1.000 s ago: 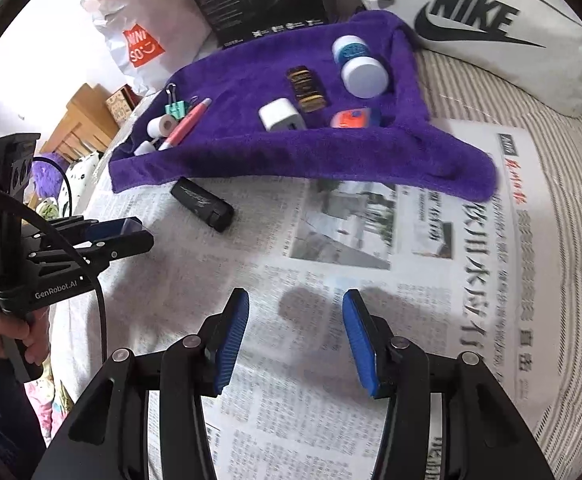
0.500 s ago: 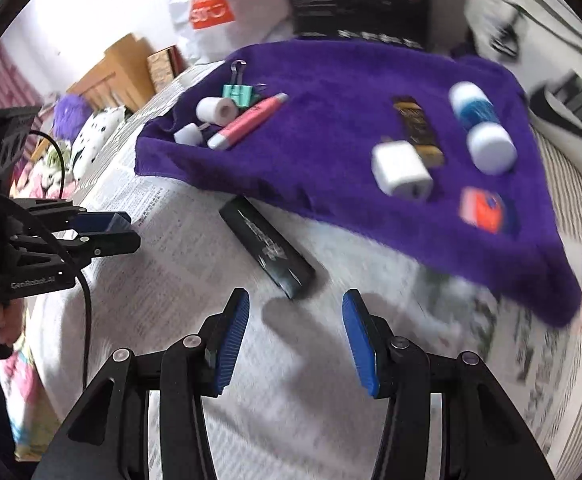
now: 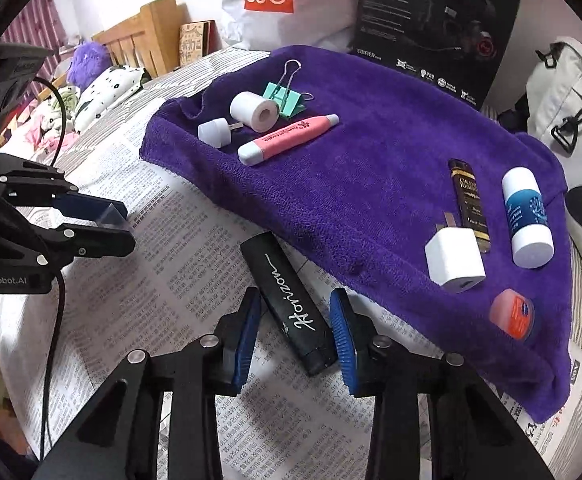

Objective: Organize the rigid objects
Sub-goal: 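Grasp the small clear plastic cup with the left gripper while the right moves to the black Horizon case, then grasp the black Horizon case lengthwise with the right gripper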

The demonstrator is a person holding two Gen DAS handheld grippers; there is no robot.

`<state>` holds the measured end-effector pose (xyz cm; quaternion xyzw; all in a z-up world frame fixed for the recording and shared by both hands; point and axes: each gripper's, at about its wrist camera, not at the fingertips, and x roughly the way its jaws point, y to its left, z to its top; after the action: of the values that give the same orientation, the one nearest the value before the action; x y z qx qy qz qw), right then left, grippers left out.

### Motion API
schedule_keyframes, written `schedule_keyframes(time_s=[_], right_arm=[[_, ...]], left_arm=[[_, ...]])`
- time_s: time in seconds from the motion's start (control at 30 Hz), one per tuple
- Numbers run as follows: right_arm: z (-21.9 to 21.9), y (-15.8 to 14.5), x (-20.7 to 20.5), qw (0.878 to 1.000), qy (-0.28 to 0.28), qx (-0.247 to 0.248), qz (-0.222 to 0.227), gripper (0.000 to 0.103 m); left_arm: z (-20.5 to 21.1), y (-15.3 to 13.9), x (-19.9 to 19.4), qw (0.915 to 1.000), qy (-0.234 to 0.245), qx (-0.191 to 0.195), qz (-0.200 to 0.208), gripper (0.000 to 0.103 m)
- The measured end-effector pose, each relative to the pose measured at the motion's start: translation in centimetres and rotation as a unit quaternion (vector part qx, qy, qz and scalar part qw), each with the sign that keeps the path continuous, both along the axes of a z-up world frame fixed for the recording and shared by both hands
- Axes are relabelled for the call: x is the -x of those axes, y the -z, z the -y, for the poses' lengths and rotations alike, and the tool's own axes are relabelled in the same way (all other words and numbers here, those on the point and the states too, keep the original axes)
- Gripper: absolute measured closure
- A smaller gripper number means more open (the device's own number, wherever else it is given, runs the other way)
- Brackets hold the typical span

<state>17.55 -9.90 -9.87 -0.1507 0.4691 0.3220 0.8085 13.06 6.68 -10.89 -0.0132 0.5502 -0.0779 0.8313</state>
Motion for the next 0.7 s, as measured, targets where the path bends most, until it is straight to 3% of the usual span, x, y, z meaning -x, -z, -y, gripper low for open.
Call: schedule_keyframes(time_s=[0.23,0.7], right_arm=[[3.2,-0.2,1.0,0.995,0.042,-0.037,-0.077,0.080],[1.3,-0.3,1.6,0.998,0.013,0.023,-0.053,0.081]], left_arm=[[0.1,0.1,0.1,1.0000,0.002,0.003,0.003,0.075],[0.4,0.0,0.2,1.0000,0.009,0.003,0.001,0.075]])
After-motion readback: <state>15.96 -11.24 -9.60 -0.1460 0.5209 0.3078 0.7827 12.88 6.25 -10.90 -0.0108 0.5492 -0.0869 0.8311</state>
